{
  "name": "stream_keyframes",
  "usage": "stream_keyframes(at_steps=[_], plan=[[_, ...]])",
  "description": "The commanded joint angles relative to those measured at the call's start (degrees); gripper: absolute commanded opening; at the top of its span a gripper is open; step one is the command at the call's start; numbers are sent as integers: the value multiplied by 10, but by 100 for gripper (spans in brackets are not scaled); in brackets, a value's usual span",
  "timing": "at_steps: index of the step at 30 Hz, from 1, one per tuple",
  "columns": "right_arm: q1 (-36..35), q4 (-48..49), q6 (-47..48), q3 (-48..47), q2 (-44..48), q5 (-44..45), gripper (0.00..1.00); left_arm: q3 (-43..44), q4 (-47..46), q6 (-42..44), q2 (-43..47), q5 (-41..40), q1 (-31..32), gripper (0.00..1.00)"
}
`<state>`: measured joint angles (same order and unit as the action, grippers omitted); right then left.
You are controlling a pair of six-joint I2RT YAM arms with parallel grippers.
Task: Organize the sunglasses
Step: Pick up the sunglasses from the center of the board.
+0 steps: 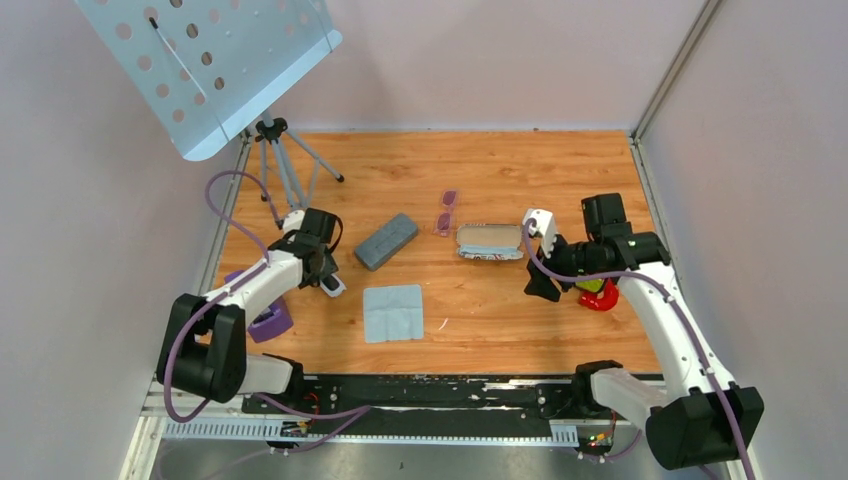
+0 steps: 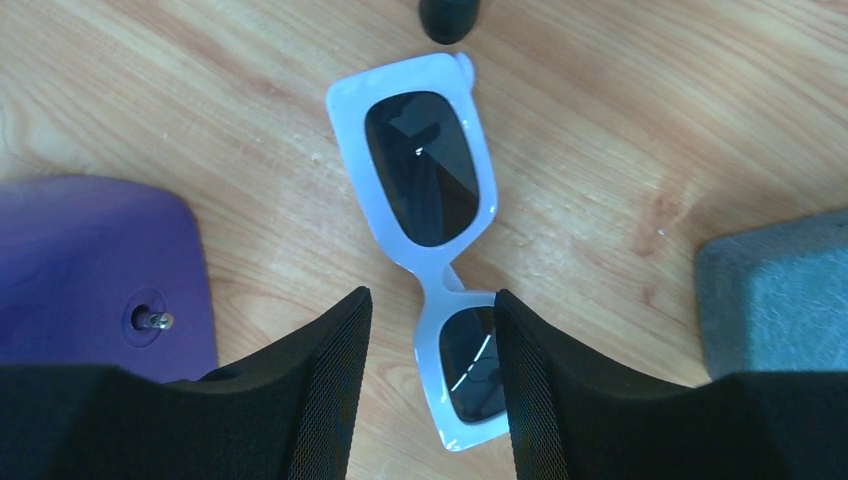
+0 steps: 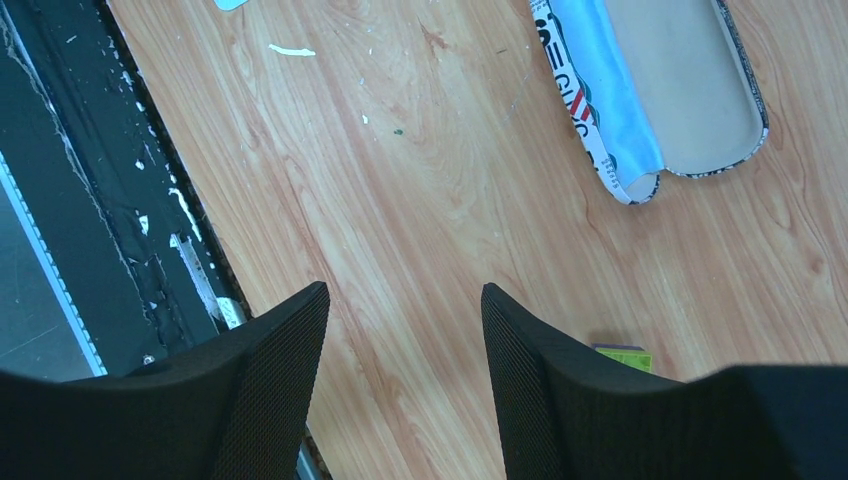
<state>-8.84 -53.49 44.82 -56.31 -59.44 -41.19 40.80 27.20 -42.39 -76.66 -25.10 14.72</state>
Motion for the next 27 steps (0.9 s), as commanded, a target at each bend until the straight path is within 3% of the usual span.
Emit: stream_keyframes(at_steps=[1, 27], plan=[[8, 2, -2, 7, -8, -28, 62, -18, -22, -21, -5, -9, -13, 52], [7, 4, -8, 28, -32, -48, 61, 5, -36, -40, 15, -31, -28, 50]])
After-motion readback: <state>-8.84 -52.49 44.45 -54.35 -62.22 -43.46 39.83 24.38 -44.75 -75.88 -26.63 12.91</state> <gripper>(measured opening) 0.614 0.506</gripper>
